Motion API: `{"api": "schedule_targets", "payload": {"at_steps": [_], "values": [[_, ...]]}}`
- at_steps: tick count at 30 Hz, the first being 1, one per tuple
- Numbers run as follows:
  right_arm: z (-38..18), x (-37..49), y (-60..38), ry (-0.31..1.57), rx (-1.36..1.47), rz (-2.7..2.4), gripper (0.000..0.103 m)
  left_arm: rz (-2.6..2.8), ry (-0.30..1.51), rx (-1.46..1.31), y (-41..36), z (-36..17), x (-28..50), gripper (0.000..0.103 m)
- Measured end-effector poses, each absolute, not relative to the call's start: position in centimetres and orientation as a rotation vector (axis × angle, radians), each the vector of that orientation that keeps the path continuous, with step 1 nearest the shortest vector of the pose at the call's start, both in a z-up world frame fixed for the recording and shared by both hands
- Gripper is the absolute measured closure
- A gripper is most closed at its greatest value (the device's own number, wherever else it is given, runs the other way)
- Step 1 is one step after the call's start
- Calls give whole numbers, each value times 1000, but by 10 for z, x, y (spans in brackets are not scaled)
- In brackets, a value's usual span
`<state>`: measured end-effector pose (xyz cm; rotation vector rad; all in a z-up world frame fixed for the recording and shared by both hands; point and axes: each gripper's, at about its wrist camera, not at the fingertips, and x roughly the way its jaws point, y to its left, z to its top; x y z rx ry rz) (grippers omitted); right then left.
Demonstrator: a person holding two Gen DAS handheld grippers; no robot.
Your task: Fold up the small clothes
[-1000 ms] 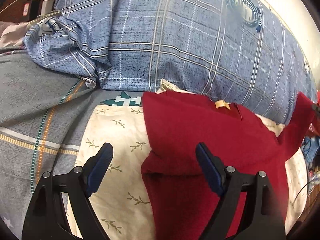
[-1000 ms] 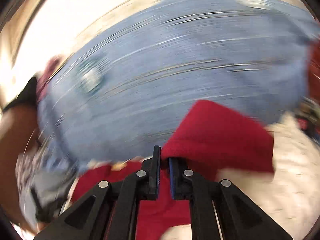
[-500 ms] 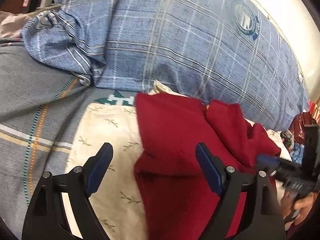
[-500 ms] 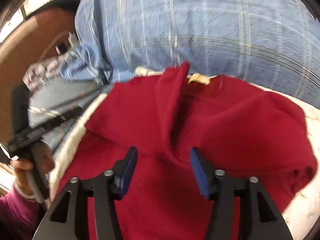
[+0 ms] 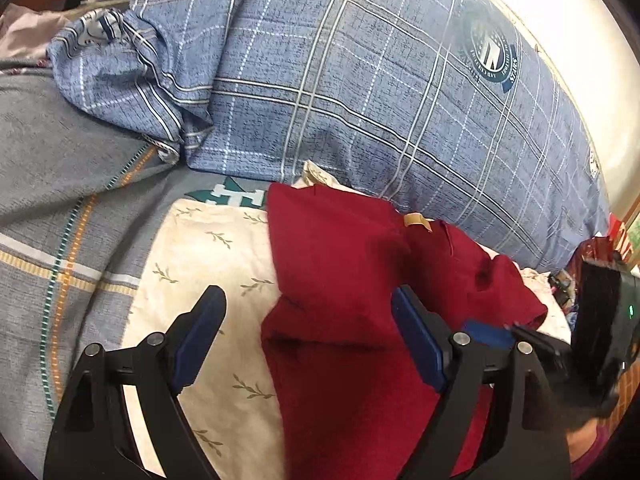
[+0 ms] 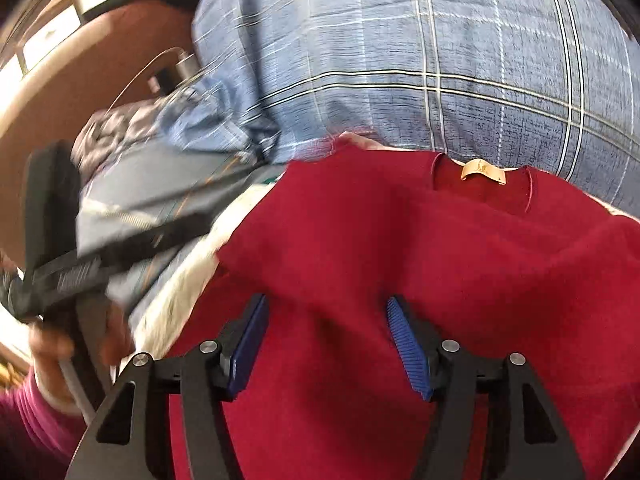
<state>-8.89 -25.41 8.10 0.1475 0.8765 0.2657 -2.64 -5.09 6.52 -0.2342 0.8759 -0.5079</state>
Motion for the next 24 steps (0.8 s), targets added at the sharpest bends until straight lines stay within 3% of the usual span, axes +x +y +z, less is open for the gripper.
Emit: {"api": "schedule_targets", "payload": {"at_steps": [16, 18, 23, 24], "values": [[118, -209, -366, 787, 403, 75, 39, -561, 893, -69, -112, 66, -27, 21], [124, -216, -378, 776, 401, 43, 39, -579, 906, -35, -126, 67, -27, 31], [133, -238, -406, 732, 421, -21, 39, -596, 965, 88, -163, 56, -29, 90], [133, -239, -410, 729, 426, -32, 39, -605, 978, 106, -168, 53, -29, 94]]}}
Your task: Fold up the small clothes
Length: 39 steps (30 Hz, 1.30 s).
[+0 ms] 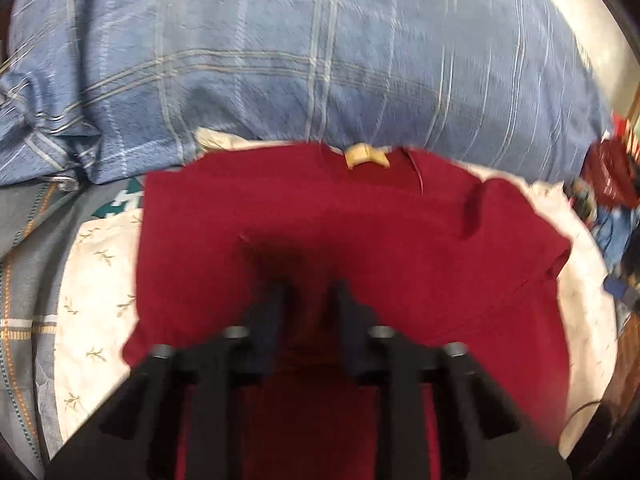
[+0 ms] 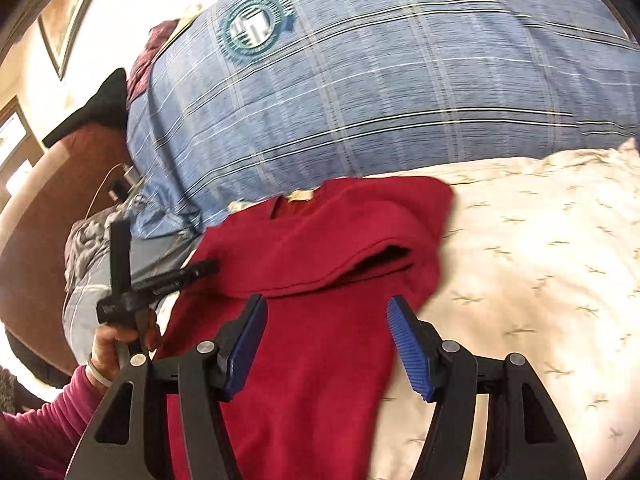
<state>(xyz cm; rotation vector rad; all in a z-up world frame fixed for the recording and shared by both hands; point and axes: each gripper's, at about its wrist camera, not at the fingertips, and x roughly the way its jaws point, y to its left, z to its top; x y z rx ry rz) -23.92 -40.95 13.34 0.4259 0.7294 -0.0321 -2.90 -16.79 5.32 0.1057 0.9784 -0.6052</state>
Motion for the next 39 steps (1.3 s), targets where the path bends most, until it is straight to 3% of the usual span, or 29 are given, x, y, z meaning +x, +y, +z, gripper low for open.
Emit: {"api": "schedule_targets", "payload": {"at_steps": [9, 16, 18, 20, 24, 26, 28, 30, 33, 35, 39], "values": [[131, -216, -432, 795, 316, -189, 38, -575, 841, 52, -135, 123, -12, 100], [107, -172, -413, 914, 209, -147, 40, -548, 957, 27, -124, 80, -7, 99], [103, -163, -403, 940, 145, -143, 49, -540, 970, 15, -124, 75, -7, 100], [97, -154, -391, 967, 19, -172, 92, -540, 973, 9, -123, 75, -8, 99], [92, -162, -394, 1016, -39, -158, 96, -534, 957, 6, -115, 77, -15, 96], [81, -171, -400, 1049, -55, -174, 96, -514, 963, 17, -112, 68, -15, 78], [67, -177, -404, 1104, -53, -169, 98, -488, 993, 16, -110, 58, -13, 68], [71, -186, -404, 1097, -53, -163, 97, -492, 1002, -25, -104, 58, -14, 68], [97, -203, -409, 1039, 27, -157, 82, -469, 977, -42, -96, 70, -16, 59], [118, -210, -413, 963, 97, -137, 55, -455, 946, -44, -93, 79, -17, 53], [130, -187, -407, 902, 111, -152, 51, -444, 925, -31, -95, 80, -16, 47]]}}
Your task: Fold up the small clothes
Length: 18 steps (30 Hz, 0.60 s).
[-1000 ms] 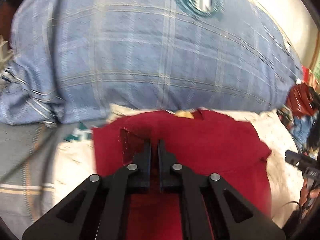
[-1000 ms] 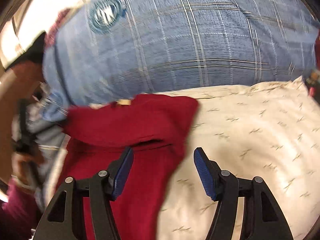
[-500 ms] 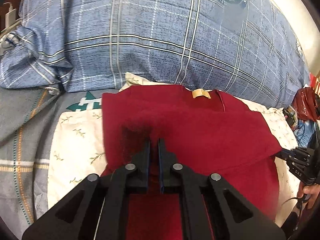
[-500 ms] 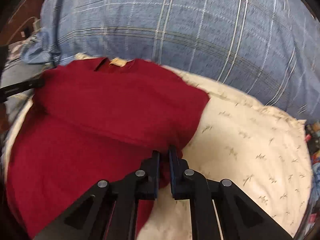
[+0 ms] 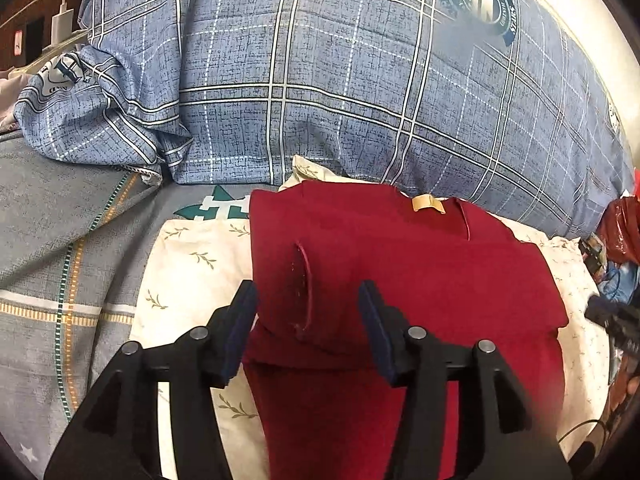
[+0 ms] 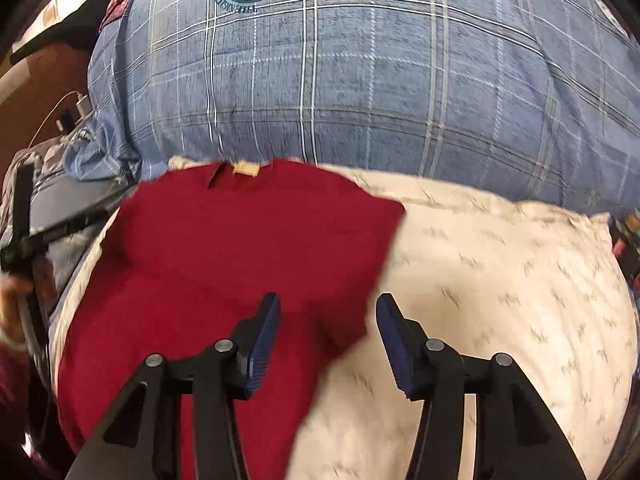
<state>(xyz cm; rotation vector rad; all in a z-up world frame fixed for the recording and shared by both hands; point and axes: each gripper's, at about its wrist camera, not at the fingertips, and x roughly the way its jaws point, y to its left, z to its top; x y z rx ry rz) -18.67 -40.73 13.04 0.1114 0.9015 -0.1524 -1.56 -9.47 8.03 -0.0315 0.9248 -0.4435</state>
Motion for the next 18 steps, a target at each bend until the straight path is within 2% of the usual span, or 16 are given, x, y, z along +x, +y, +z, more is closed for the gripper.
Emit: {"api": "schedule_targets", "payload": {"at_steps": [1, 6, 9, 13, 18], "values": [[128, -176, -404, 905, 117, -155, 52, -438, 928, -31, -95, 77, -15, 42], [94, -118, -401, 976, 162, -218, 60, -410, 971, 33, -104, 52, -10, 42], [65, -91, -404, 1019, 154, -270, 60, -394, 988, 36, -102, 39, -5, 31], [68, -86, -410, 987, 181, -292, 60, -396, 998, -4, -95, 38, -3, 29], [94, -130, -400, 944, 181, -274, 58, -373, 976, 21, -92, 50, -14, 29]]}}
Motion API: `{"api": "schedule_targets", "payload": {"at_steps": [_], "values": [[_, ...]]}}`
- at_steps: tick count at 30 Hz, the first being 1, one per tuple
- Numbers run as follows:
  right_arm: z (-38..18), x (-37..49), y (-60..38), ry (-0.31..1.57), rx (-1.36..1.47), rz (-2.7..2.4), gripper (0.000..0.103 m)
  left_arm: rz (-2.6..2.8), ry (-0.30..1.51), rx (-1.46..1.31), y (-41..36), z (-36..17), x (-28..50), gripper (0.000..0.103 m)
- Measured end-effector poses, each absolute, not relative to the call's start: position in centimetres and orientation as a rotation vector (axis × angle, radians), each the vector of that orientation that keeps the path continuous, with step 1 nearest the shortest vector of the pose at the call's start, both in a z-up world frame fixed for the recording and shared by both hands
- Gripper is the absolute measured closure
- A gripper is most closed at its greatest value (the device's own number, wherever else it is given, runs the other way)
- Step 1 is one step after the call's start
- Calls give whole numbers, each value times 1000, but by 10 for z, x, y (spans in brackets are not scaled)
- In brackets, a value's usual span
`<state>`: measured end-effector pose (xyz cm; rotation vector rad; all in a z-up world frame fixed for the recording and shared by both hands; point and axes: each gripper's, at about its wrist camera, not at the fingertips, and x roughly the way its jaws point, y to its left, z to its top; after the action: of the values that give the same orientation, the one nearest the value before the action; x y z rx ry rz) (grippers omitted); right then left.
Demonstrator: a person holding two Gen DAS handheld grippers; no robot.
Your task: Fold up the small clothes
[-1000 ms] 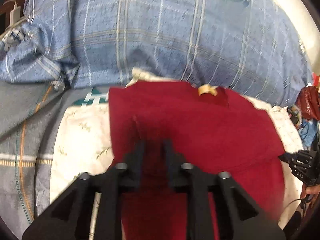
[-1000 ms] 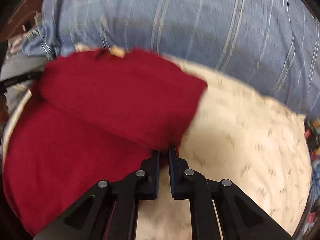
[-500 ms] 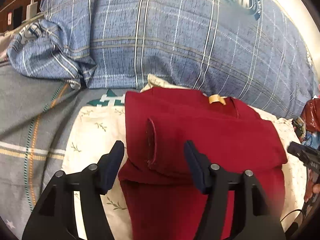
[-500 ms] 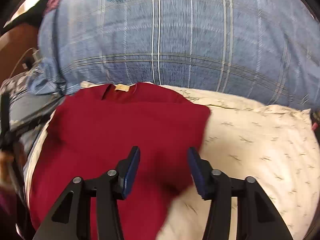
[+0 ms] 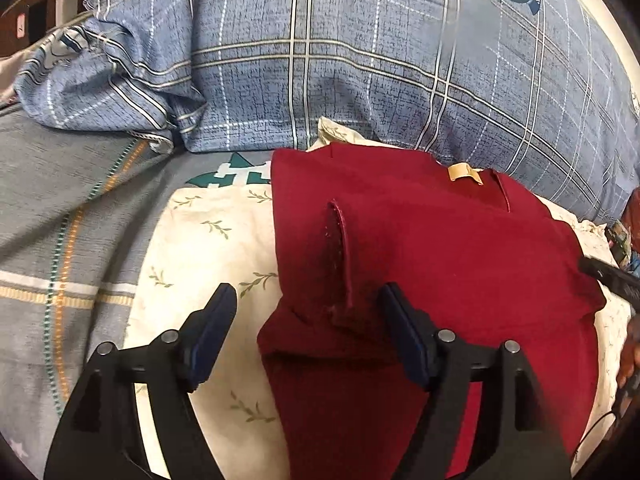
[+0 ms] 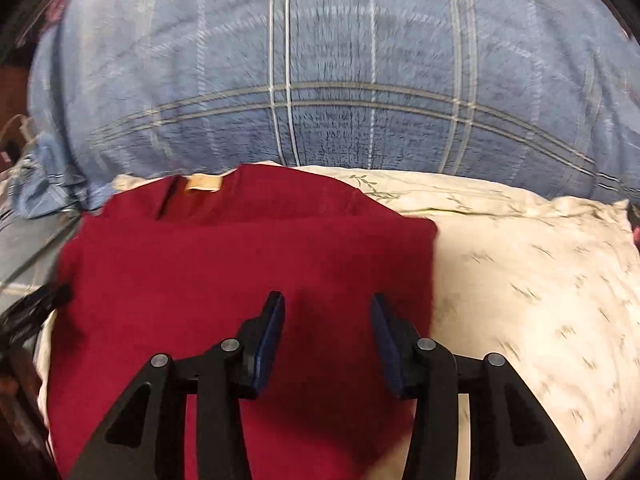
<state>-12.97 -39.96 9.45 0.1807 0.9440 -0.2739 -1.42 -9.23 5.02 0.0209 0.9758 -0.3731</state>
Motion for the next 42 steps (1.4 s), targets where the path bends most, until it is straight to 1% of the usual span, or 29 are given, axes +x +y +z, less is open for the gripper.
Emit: {"api": "schedule_targets", "payload": {"at_steps": [2, 4, 5, 6, 7, 8, 11, 18, 20, 25, 28, 33, 36, 42], "values": [[92, -151, -400, 952, 178, -274, 57, -370, 971, 9, -92, 57, -19, 29], [76, -156, -407, 1012, 185, -264, 58, -374, 963, -12, -94, 65, -26, 29], [73, -161, -410, 1006, 182, -254, 59, -381, 958, -24, -95, 70, -31, 29], [78, -165, -407, 988, 174, -256, 59, -391, 950, -35, -96, 76, -36, 29], [88, -169, -406, 970, 176, -254, 56, -397, 945, -39, -97, 80, -41, 29], [99, -175, -405, 940, 190, -241, 57, -402, 942, -41, -99, 84, -45, 29], [121, -191, -400, 877, 223, -216, 55, -418, 942, -36, -103, 91, -56, 29], [142, -216, -388, 843, 246, -178, 55, -412, 903, -30, -94, 103, -73, 29], [147, -221, -382, 826, 229, -182, 51, -406, 902, -41, -86, 101, -74, 29], [133, -209, -377, 853, 245, -201, 52, -332, 912, -33, -64, 90, -66, 29], [114, -188, -379, 918, 281, -200, 53, -299, 914, -50, -55, 85, -57, 29], [97, -163, -382, 956, 210, -265, 54, -312, 911, -55, -64, 81, -41, 29], [75, -152, -393, 1020, 218, -305, 54, -326, 903, -39, -80, 76, -30, 29], [95, -168, -383, 960, 228, -249, 52, -278, 968, 59, -102, 51, -8, 29]]}}
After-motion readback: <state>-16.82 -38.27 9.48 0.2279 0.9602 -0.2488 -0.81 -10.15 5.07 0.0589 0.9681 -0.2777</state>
